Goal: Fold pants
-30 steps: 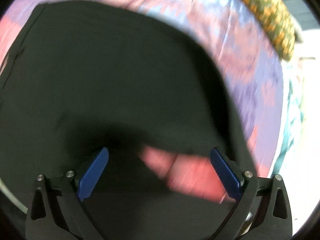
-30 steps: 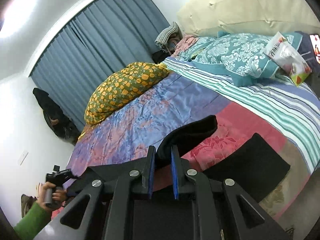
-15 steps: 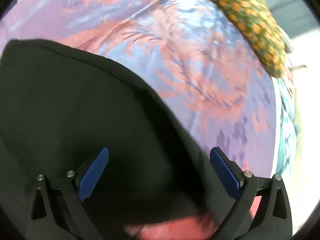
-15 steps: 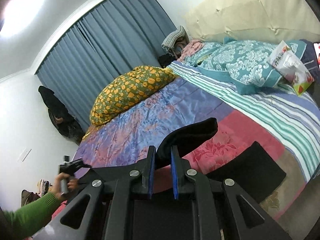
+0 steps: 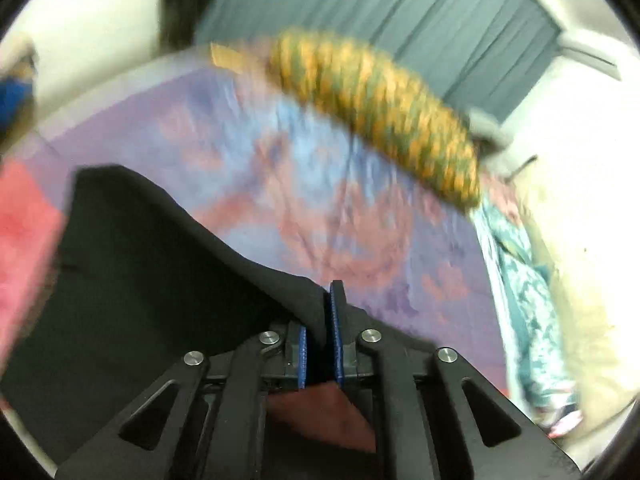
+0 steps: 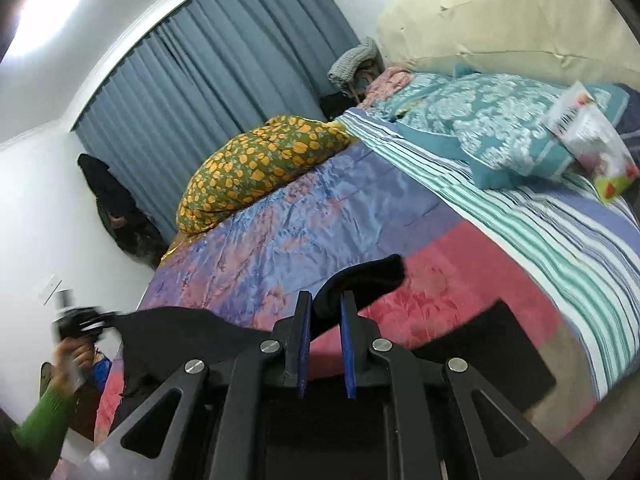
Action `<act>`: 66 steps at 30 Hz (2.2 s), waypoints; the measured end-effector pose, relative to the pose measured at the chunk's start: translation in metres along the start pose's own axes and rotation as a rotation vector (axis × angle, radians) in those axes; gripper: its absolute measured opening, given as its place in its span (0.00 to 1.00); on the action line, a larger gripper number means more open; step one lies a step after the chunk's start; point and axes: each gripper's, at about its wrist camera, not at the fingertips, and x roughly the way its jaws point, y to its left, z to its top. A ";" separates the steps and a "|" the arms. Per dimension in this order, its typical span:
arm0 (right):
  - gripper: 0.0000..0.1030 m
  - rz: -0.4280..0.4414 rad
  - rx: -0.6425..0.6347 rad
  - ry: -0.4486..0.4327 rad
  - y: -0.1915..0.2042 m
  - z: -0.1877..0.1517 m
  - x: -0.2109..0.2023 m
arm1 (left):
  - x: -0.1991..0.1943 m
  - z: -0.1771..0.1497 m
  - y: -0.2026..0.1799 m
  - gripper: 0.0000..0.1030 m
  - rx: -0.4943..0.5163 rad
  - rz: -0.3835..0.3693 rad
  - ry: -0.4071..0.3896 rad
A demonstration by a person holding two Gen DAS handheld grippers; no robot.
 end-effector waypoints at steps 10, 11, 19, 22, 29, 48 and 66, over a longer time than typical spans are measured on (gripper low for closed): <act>0.13 -0.285 -0.056 0.411 -0.107 -0.065 0.060 | -0.008 -0.207 0.050 0.09 0.020 0.274 0.297; 0.13 -0.288 -0.038 0.414 -0.113 -0.066 0.058 | -0.012 -0.208 0.044 0.09 0.030 0.262 0.297; 0.13 -0.400 -0.041 0.356 -0.122 -0.058 0.028 | -0.035 -0.230 0.013 0.09 0.182 0.220 0.268; 0.13 -0.428 -0.022 0.379 -0.130 -0.063 0.029 | -0.029 -0.239 0.018 0.09 0.196 0.226 0.302; 0.13 -0.477 -0.064 0.401 -0.126 -0.064 0.032 | -0.022 -0.247 0.017 0.08 0.264 0.247 0.342; 0.88 -0.588 -0.122 0.237 -0.073 -0.064 -0.015 | -0.098 -0.191 0.067 0.69 0.214 0.259 0.248; 0.97 -0.206 -0.409 0.416 0.129 -0.226 0.119 | -0.072 -0.216 0.109 0.60 0.382 0.471 0.306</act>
